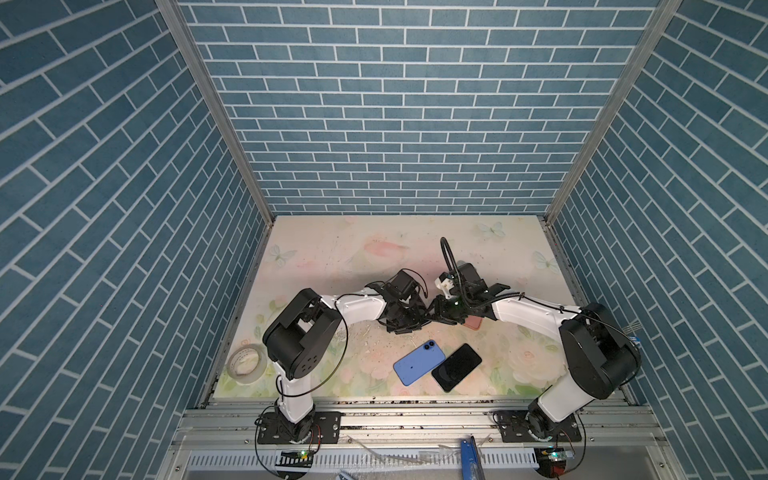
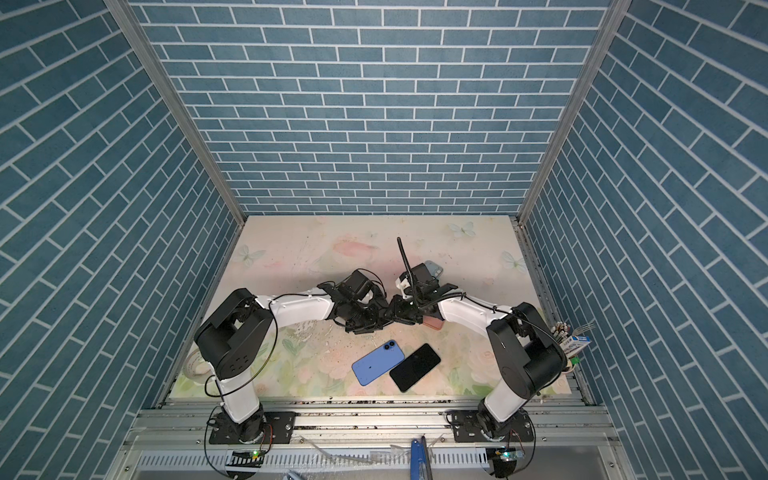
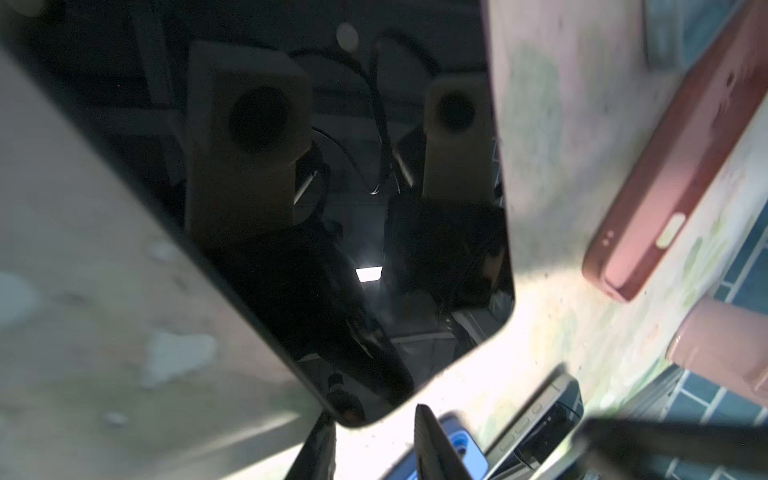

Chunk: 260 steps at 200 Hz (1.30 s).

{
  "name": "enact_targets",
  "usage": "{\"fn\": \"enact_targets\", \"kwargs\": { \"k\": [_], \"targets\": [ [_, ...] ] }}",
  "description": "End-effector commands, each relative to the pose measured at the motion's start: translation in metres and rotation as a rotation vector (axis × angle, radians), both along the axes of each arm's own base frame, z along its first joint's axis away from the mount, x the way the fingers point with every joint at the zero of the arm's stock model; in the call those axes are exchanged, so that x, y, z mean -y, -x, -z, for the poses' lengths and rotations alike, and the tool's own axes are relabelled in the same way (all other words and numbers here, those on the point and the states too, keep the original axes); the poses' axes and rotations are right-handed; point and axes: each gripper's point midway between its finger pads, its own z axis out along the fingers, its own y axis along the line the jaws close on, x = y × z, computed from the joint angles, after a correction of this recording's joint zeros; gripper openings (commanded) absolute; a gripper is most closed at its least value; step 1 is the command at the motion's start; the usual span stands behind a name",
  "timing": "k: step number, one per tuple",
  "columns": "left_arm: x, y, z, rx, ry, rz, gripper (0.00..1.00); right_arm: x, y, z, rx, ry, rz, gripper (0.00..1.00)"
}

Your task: Put the phone into the phone case

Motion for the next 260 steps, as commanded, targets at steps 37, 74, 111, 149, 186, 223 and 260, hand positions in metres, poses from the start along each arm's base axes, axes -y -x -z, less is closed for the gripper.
{"fn": "enact_targets", "kwargs": {
  "k": [37, 74, 111, 149, 186, 223, 260],
  "targets": [
    [-0.051, -0.025, 0.006, 0.001, -0.225, 0.018, 0.35, 0.025, -0.001, 0.017, 0.055, 0.241, -0.270, 0.30],
    [-0.043, -0.036, 0.014, -0.015, -0.230, 0.034, 0.34, 0.010, -0.021, 0.029, 0.054, 0.249, -0.317, 0.23],
    [-0.033, -0.033, 0.024, -0.047, -0.185, 0.036, 0.34, 0.008, -0.018, 0.045, -0.007, 0.261, -0.353, 0.17],
    [-0.021, -0.025, 0.033, -0.087, -0.087, -0.013, 0.34, 0.015, -0.008, 0.059, -0.067, 0.319, -0.374, 0.09],
    [-0.007, -0.014, 0.045, -0.126, -0.005, -0.044, 0.33, 0.018, 0.010, 0.074, -0.120, 0.396, -0.469, 0.05],
    [-0.006, -0.011, 0.055, -0.138, 0.012, -0.057, 0.33, 0.016, 0.014, 0.087, -0.126, 0.442, -0.476, 0.05],
    [-0.006, -0.008, 0.060, -0.147, 0.020, -0.061, 0.33, 0.013, 0.009, 0.099, -0.123, 0.464, -0.429, 0.04]
  ]
}}
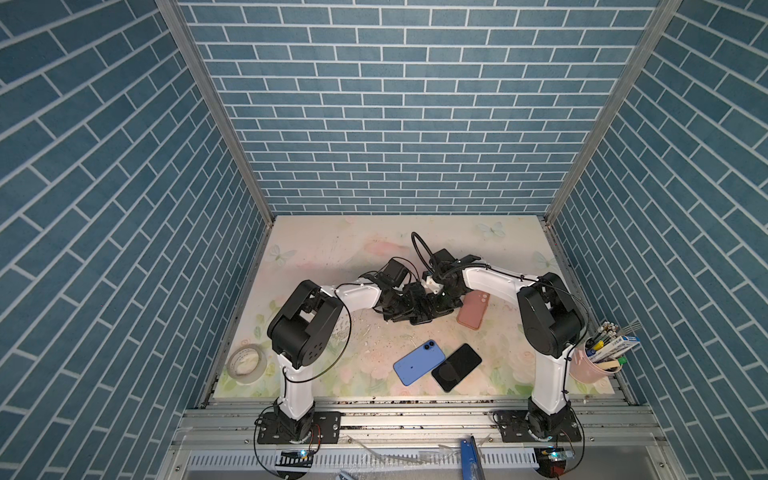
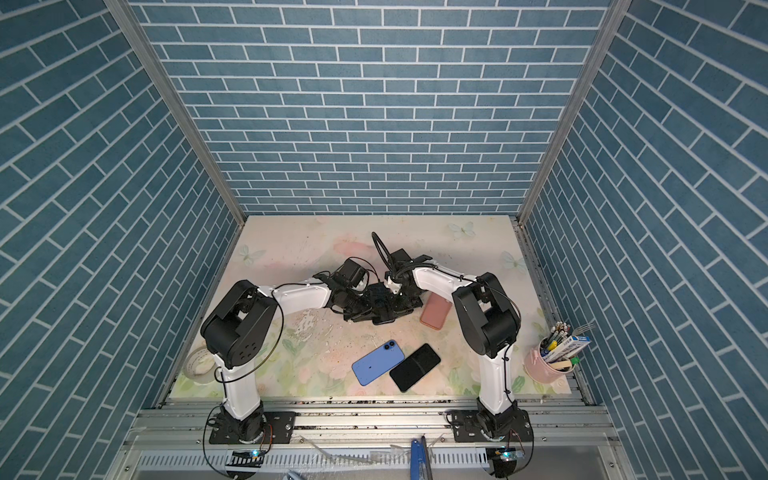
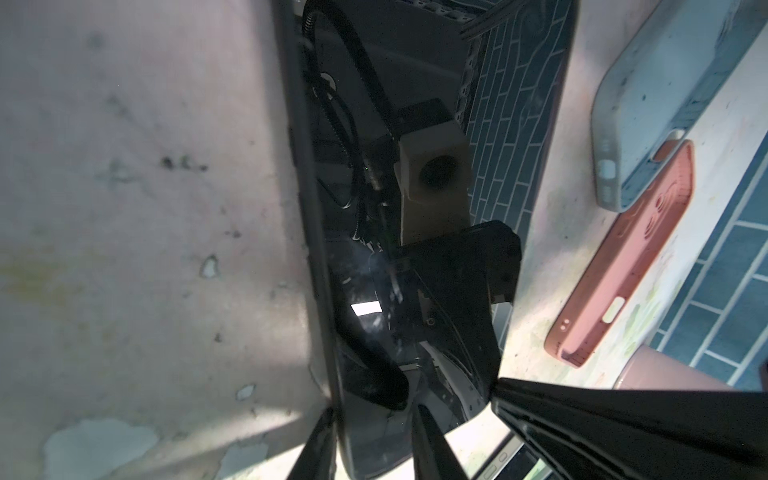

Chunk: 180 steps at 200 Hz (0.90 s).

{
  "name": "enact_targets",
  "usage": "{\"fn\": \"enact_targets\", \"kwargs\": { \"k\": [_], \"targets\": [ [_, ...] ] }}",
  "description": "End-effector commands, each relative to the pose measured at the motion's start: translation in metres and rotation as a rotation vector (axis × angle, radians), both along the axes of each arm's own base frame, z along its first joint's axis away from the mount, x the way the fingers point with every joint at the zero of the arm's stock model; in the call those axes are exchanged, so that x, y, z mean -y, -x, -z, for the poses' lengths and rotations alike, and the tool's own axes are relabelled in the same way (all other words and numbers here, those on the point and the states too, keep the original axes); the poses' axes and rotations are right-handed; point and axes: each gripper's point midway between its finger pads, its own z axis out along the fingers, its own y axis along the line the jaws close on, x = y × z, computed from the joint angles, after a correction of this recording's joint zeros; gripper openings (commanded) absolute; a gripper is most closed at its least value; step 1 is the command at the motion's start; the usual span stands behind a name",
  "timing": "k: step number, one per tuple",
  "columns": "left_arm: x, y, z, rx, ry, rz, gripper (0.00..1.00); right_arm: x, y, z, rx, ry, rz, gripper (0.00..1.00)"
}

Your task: Put the phone into the phone case

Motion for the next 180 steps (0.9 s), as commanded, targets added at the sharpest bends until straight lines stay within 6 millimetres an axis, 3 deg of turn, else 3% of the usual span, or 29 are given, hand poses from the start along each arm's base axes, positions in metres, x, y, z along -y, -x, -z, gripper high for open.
{"fn": "enact_targets", "kwargs": {
  "k": [1, 51, 73, 77, 95, 180],
  "targets": [
    [-0.001, 0.035, 0.058, -0.122, -0.052, 0.040, 0.33, 0.008, 0.034, 0.058, -0.113, 0.127, -0.043, 0.03],
    [-0.001, 0.039, 0.063, -0.131, -0.046, 0.040, 0.32, -0.003, 0.057, 0.086, -0.145, 0.176, -0.047, 0.02],
    [-0.001, 0.041, 0.064, -0.134, -0.041, 0.040, 0.33, -0.001, 0.069, 0.098, -0.167, 0.187, -0.024, 0.02],
    [0.000, 0.041, 0.064, -0.135, -0.041, 0.040, 0.32, 0.003, 0.074, 0.109, -0.191, 0.206, -0.018, 0.02],
    [0.000, 0.042, 0.065, -0.137, -0.040, 0.041, 0.32, 0.006, 0.084, 0.122, -0.225, 0.207, -0.001, 0.01],
    [0.003, 0.044, 0.071, -0.146, -0.035, 0.041, 0.32, 0.011, 0.117, 0.162, -0.341, 0.245, -0.004, 0.01]
  ]
}}
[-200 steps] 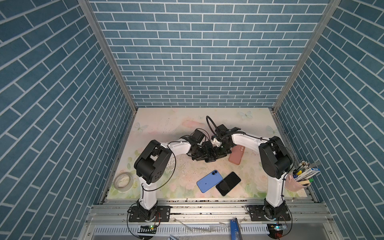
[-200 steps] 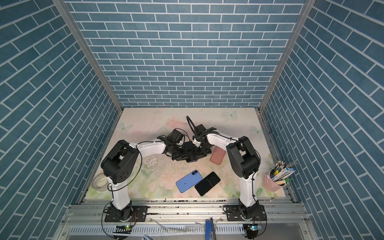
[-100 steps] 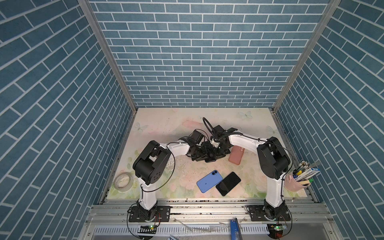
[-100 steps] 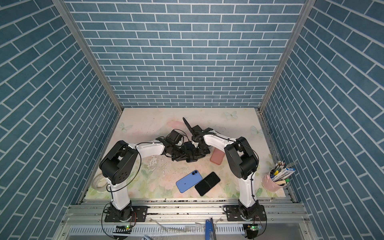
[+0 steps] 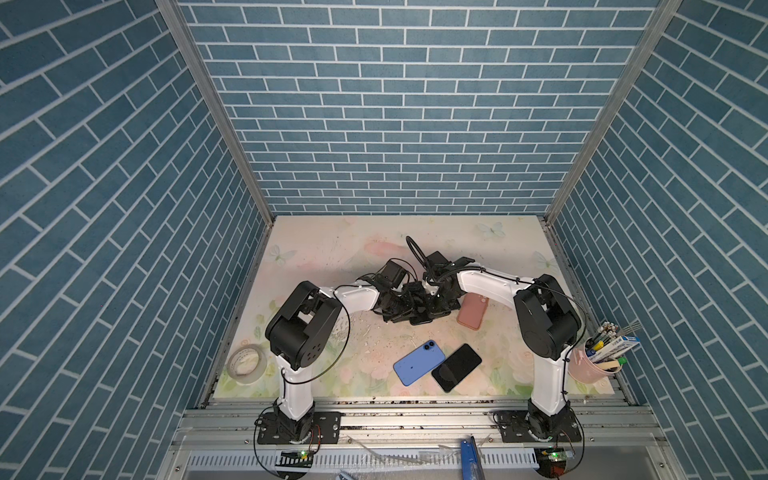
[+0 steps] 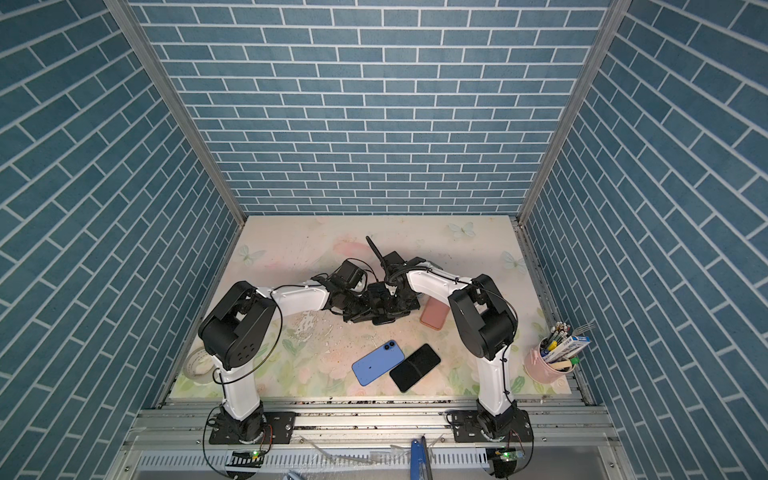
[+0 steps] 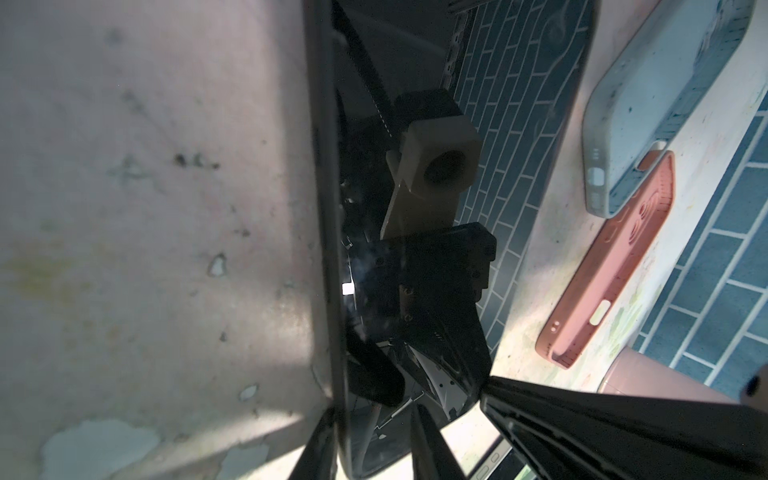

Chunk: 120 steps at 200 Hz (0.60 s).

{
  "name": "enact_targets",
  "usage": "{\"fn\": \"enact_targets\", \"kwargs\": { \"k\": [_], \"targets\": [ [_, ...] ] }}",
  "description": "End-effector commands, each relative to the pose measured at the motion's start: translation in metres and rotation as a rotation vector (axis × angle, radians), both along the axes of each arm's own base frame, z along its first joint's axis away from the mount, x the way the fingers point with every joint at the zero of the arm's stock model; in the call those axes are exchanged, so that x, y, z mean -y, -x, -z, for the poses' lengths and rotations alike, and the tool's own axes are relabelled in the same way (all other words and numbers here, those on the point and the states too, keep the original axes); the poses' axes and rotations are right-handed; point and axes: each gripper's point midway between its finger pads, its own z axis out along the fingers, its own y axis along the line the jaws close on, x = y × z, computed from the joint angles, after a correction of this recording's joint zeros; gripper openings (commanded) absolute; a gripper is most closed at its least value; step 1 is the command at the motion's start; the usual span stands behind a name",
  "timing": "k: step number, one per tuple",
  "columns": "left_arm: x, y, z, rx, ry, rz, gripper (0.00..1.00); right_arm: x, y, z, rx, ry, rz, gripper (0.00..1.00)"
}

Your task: Put the phone into the phone case

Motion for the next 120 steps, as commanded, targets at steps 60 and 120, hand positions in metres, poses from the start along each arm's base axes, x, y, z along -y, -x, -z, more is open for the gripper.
{"fn": "enact_targets", "kwargs": {
  "k": [60, 120],
  "targets": [
    [0.004, 0.044, 0.068, -0.144, -0.050, 0.068, 0.32, 0.011, 0.119, 0.161, -0.384, 0.116, -0.064, 0.01],
    [0.004, 0.045, 0.068, -0.148, -0.050, 0.071, 0.32, 0.010, 0.116, 0.154, -0.363, 0.106, -0.057, 0.02]
  ]
}}
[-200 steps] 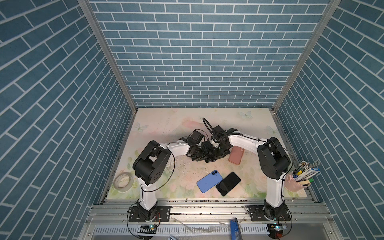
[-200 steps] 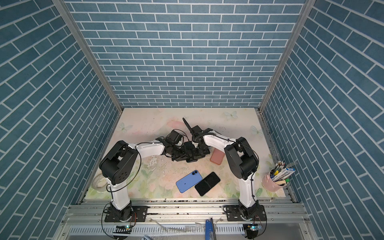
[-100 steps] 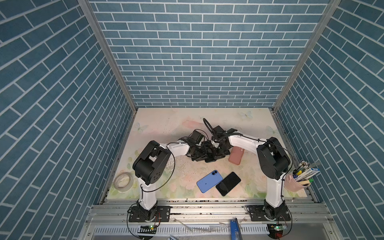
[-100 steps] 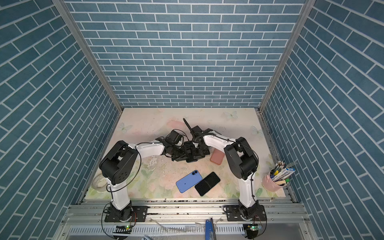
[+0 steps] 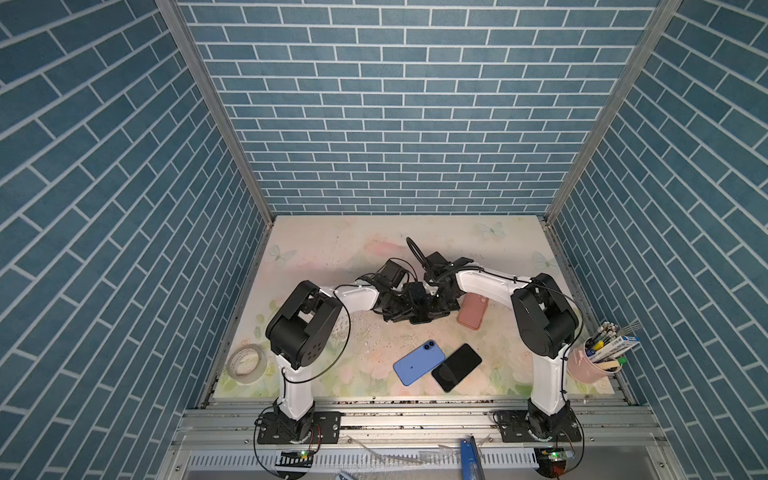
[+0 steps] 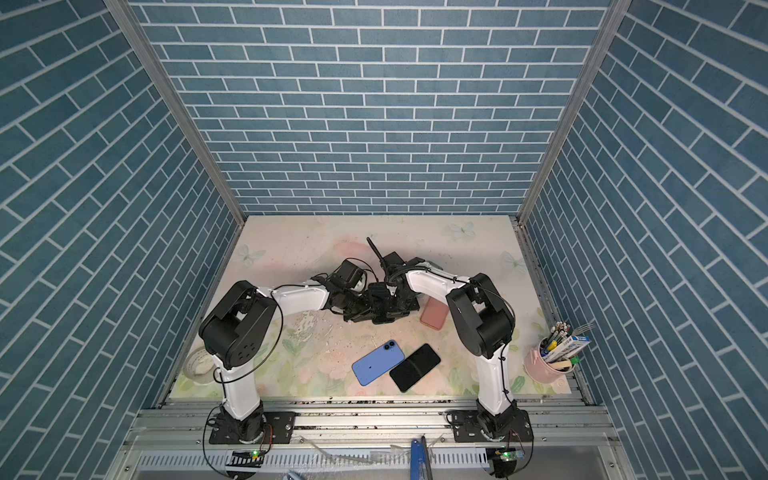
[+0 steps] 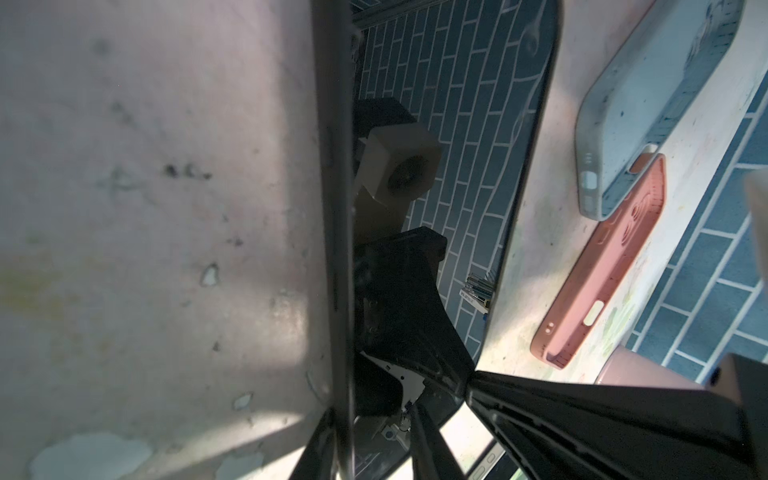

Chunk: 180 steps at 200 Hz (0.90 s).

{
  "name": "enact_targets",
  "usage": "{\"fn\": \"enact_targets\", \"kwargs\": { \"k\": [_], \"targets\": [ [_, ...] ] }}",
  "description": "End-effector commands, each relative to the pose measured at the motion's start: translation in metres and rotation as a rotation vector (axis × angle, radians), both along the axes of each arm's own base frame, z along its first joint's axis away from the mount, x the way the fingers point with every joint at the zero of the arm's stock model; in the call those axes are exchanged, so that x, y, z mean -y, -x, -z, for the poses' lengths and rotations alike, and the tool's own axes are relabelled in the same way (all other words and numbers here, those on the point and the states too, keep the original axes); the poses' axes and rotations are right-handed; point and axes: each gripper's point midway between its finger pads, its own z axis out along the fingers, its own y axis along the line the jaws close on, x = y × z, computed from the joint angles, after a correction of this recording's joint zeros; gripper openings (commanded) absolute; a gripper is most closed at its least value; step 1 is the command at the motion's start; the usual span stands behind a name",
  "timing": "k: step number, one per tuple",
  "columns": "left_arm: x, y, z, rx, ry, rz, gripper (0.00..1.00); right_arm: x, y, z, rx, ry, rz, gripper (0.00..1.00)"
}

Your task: Put the phone into the phone case

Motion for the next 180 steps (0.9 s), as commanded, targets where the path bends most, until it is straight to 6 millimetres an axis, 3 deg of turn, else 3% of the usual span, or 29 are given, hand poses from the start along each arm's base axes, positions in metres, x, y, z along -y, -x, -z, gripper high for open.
{"fn": "enact_targets", "kwargs": {
  "k": [1, 29, 61, 86, 113, 136, 180],
  "targets": [
    [0.003, 0.046, 0.067, -0.146, -0.063, 0.073, 0.32, 0.011, 0.114, 0.146, -0.337, 0.091, -0.103, 0.02],
    [0.002, 0.041, 0.055, -0.118, -0.075, 0.087, 0.32, 0.011, 0.075, 0.095, -0.195, 0.054, -0.080, 0.17],
    [-0.004, 0.029, 0.024, -0.047, -0.109, 0.107, 0.33, 0.020, 0.019, -0.002, 0.044, -0.025, -0.050, 0.48],
    [-0.022, 0.021, -0.010, 0.037, -0.170, 0.110, 0.34, 0.027, 0.003, -0.049, 0.136, -0.040, -0.078, 0.66],
    [-0.046, 0.022, -0.051, 0.129, -0.239, 0.102, 0.38, 0.024, 0.001, -0.063, 0.142, -0.058, -0.078, 0.83],
    [-0.072, 0.030, -0.093, 0.223, -0.291, 0.095, 0.40, 0.017, -0.002, -0.064, 0.143, -0.089, -0.045, 0.89],
    [-0.136, 0.058, -0.180, 0.455, -0.372, 0.030, 0.43, 0.003, -0.011, -0.033, 0.154, -0.017, -0.047, 0.94]
  ]
}}
